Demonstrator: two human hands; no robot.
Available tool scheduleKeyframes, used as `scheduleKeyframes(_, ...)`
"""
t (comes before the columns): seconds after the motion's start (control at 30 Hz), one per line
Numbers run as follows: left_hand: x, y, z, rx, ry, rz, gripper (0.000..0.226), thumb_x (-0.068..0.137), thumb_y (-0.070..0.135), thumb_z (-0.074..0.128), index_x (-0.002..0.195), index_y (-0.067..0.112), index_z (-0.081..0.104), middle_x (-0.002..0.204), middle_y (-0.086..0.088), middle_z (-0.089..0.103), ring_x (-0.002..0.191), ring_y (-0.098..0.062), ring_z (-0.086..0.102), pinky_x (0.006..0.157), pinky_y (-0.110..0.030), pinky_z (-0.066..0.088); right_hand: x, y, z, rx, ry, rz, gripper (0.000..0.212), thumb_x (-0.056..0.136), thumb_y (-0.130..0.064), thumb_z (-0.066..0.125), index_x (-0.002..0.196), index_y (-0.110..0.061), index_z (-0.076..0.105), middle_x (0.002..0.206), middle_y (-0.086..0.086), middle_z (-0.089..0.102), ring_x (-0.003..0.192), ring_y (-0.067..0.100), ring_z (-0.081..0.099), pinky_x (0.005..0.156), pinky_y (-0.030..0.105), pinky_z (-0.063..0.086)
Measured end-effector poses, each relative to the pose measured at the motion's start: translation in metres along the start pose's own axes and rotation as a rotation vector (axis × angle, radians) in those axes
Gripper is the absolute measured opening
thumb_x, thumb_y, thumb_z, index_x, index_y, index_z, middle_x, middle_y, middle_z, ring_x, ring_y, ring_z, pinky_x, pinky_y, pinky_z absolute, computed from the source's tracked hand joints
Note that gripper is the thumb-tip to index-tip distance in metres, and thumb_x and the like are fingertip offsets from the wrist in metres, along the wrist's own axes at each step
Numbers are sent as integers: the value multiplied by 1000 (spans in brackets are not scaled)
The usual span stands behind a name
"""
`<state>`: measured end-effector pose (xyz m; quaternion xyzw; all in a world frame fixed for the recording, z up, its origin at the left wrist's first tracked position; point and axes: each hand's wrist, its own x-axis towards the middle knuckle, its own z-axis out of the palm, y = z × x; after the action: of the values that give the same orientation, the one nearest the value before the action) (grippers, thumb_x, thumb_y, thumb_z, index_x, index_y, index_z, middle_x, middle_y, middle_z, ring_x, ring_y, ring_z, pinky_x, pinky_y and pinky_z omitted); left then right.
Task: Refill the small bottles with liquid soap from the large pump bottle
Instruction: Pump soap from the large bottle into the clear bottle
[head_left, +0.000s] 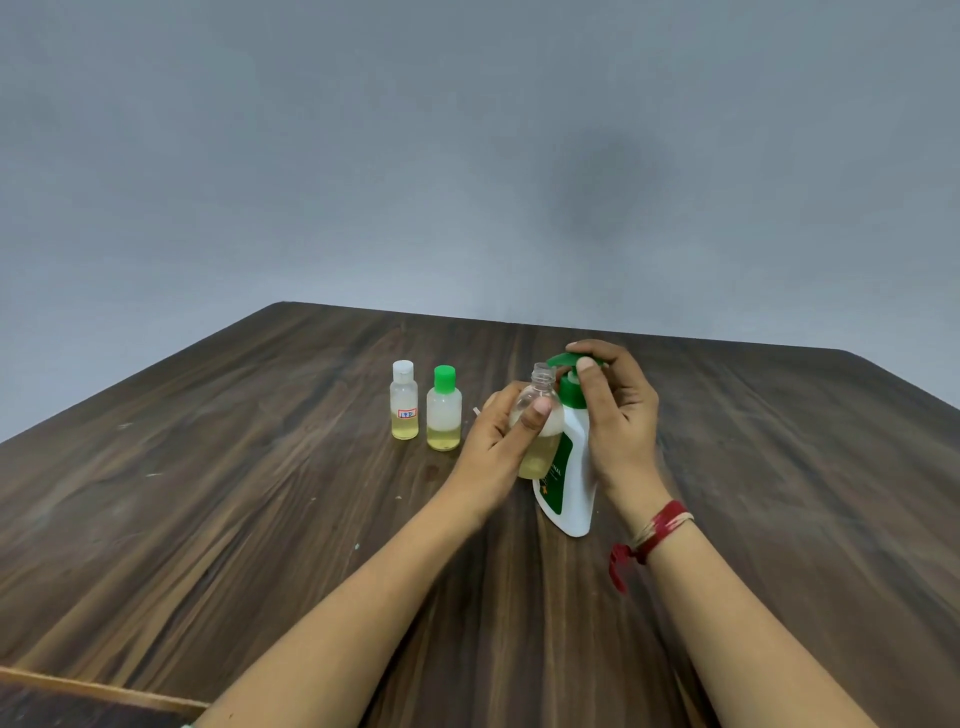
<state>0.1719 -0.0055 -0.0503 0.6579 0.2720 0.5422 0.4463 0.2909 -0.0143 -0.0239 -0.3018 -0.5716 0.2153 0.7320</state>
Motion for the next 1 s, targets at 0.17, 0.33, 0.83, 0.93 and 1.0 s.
scheduleKeyframes(0.17, 0, 0, 0, -8, -2, -3, 63, 73, 79, 53, 105, 25, 63, 107, -10, 64, 111, -30, 55, 94, -40, 45, -2, 1, -1, 8, -2, 13, 17, 98, -9, 52, 105, -18, 64, 97, -10, 69, 89, 9, 67, 75, 19, 53)
scheduleKeyframes(0.33, 1, -1, 0, -2, -1, 5, 57, 73, 79, 53, 102, 31, 64, 109, -10, 63, 114, -32, 53, 99, -49, 43, -2, 0, -1, 3, 9, 6, 15, 96, -13, 53, 106, -15, 64, 99, -6, 69, 89, 9, 67, 75, 19, 53)
scheduleKeyframes(0.83, -1, 1, -1, -31, -23, 0, 62, 72, 79, 55, 105, 27, 63, 105, -6, 65, 105, -22, 59, 91, -36, 47, -3, 0, -1, 12, -6, 26, 14, 97, -11, 53, 106, -14, 64, 94, -14, 69, 88, 8, 66, 74, 18, 52)
scheduleKeyframes(0.93, -1, 0, -1, -31, -23, -1, 63, 72, 79, 54, 106, 26, 63, 108, -8, 64, 109, -26, 57, 93, -38, 47, -3, -2, -1, 25, -5, 22, 15, 96, -13, 53, 106, -16, 64, 97, -8, 69, 89, 8, 67, 74, 19, 53)
scheduleKeyframes(1.0, -1, 1, -1, -25, -24, 3, 63, 72, 79, 54, 106, 27, 63, 106, -5, 64, 107, -22, 58, 89, -31, 48, -1, -2, -1, 28, 0, 25, 15, 93, -16, 54, 104, -17, 65, 96, -7, 70, 88, 10, 67, 74, 19, 53)
